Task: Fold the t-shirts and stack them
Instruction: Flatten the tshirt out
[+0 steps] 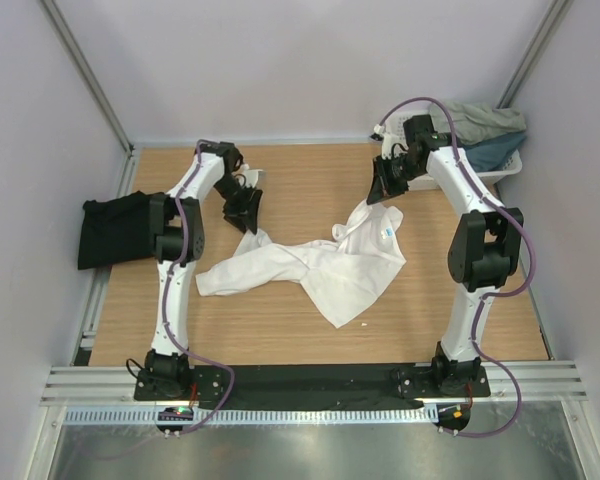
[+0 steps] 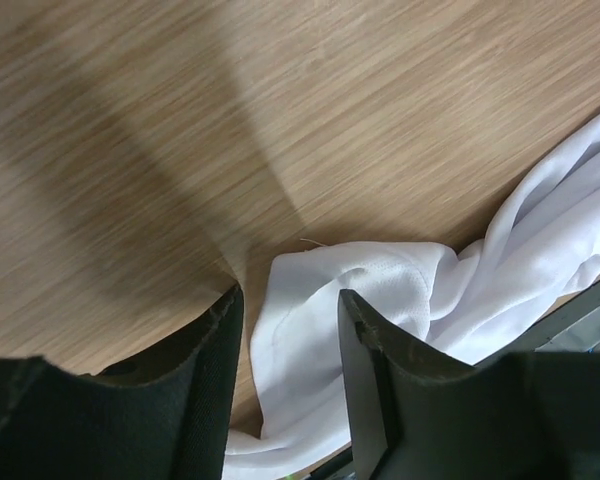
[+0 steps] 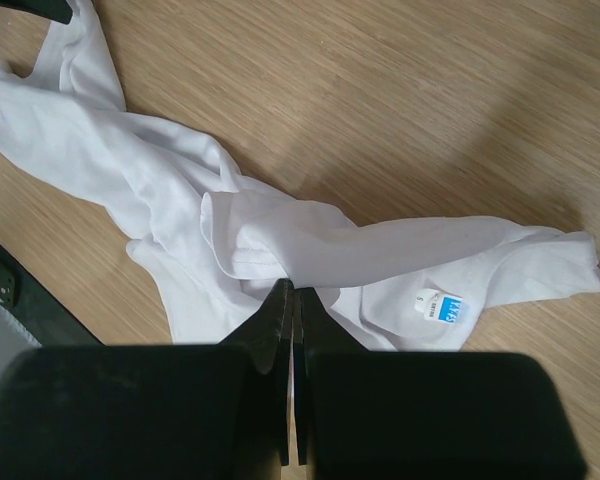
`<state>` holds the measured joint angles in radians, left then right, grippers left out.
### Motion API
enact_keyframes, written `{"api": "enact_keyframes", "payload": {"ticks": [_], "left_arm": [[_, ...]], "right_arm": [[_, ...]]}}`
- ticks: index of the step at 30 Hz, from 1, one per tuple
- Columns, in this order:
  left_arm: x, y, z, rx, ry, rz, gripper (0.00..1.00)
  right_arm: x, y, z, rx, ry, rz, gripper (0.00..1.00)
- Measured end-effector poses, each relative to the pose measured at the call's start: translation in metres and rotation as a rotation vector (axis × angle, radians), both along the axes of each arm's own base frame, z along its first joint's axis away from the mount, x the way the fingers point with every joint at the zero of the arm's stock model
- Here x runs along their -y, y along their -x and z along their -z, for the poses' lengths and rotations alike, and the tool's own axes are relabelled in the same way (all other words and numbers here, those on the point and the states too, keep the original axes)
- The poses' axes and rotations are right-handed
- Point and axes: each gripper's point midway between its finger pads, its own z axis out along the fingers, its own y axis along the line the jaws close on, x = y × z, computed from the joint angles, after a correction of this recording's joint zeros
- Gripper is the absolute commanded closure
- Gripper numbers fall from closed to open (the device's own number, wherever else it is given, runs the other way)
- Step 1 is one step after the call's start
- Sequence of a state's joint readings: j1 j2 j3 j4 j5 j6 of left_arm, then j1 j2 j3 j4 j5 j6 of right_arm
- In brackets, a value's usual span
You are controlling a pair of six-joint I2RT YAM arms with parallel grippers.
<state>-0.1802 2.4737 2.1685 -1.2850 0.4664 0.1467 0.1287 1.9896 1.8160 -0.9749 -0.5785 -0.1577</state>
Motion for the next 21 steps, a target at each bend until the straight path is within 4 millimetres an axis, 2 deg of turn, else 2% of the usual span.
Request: {"api": "enact_keyframes", "payload": {"ticks": [4,6,7,9,14,16,19,21], "left_arm": [[-0.001,-0.003,0.003,0.001,0.009,0.003,0.78],[0.000,-0.003,0.005,-0.004,0.017,0.006,0.84],[0.000,-0.002,0.005,-0.009,0.024,0.007,0.93],[0.001,-0.001,0.006,-0.014,0.032,0.008,1.00],[0.000,-0.003,0.006,-0.009,0.029,0.009,1.00],[-0.002,-0.009,0.002,0.021,0.015,0.010,1.00],[-0.009,-0.023,-0.020,0.116,-0.020,0.007,1.00],[-0.016,-0.036,-0.056,0.240,-0.042,0.006,1.00]], "right_arm": [[0.001,-0.001,0.000,0.003,0.004,0.002,0.99],[0.001,-0.001,0.001,0.004,0.008,0.004,0.99],[0.002,-0.001,0.001,0.004,0.010,0.005,0.99],[0.002,-0.001,0.001,0.005,0.010,0.005,0.99],[0.004,-0.004,0.001,0.013,0.025,0.012,0.99],[0.007,-0.008,-0.002,0.032,0.046,0.022,0.99],[0.012,-0.030,-0.029,0.125,0.071,0.046,0.99],[0.016,-0.055,-0.066,0.246,0.076,0.071,0.99]]}}
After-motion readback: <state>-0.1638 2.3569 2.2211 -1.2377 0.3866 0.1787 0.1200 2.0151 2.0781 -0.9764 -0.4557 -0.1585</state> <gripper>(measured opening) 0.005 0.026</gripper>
